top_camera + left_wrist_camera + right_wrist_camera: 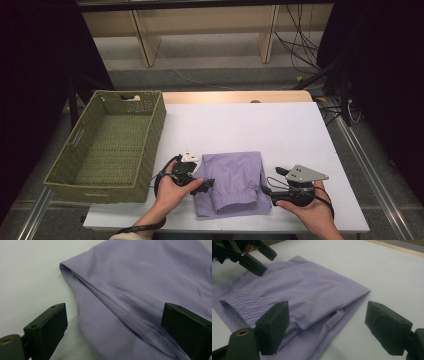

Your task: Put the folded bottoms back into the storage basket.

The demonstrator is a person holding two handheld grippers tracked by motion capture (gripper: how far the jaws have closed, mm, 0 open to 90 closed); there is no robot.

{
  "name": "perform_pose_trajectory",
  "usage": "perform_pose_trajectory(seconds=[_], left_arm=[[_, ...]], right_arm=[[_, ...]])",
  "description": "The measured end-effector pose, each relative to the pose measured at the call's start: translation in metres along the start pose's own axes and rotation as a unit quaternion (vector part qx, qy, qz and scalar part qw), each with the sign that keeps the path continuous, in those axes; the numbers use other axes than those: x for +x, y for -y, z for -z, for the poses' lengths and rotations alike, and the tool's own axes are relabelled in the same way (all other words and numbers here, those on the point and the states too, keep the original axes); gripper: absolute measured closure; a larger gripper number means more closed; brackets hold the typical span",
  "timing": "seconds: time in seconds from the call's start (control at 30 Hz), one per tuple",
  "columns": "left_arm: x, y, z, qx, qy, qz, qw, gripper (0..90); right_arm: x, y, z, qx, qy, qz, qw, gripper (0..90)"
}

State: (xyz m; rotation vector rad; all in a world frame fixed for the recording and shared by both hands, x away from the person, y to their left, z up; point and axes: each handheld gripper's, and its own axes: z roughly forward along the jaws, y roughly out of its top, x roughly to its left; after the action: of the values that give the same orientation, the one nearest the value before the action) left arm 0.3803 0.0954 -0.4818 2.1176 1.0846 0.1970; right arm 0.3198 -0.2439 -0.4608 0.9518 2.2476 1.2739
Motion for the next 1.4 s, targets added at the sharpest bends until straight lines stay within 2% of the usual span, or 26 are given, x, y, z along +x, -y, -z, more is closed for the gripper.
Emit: perform_pose_trajectory(seconds=[0.17,0.23,0.3,0.43,0.63,0.97,1.13,1.4], left_arm=[[-0.003,0.001,-0.012,0.019,-0.012,0.0,0.9998,7.1],[-0.004,0.0,-0.012,0.022,-0.02,-0.014,0.9995,8.3],[-0.006,0.0,-0.013,0.021,-0.03,-0.014,0.9992,12.6],[-0.014,-0.002,-0.017,0.024,-0.052,-0.033,0.9978,16.8],[-0.022,-0.008,-0.02,0.029,-0.065,-0.02,0.9972,26.0],[-0.03,-0.012,-0.02,0.031,-0.061,-0.002,0.9976,51.0],[-0.034,-0.013,-0.021,0.03,-0.05,0.009,0.9983,69.3],[-0.035,-0.015,-0.023,0.032,-0.043,0.032,0.998,79.2]], right_arm=[[-0.001,0.0,-0.001,0.002,0.0,0.001,1.0,20.7],[0.0,0.0,-0.001,0.003,-0.001,-0.002,1.0,20.7],[0.0,0.0,-0.001,0.002,-0.002,-0.001,1.0,20.7],[0.0,0.001,-0.003,0.006,-0.004,0.001,1.0,20.8],[0.002,0.0,-0.004,0.007,-0.008,-0.002,0.9999,20.8],[0.002,0.001,-0.005,0.007,-0.007,-0.001,0.9999,20.9],[0.001,0.001,-0.005,0.008,-0.011,-0.009,0.9999,21.0],[-0.002,0.002,-0.004,0.005,-0.009,-0.018,0.9998,21.1]])
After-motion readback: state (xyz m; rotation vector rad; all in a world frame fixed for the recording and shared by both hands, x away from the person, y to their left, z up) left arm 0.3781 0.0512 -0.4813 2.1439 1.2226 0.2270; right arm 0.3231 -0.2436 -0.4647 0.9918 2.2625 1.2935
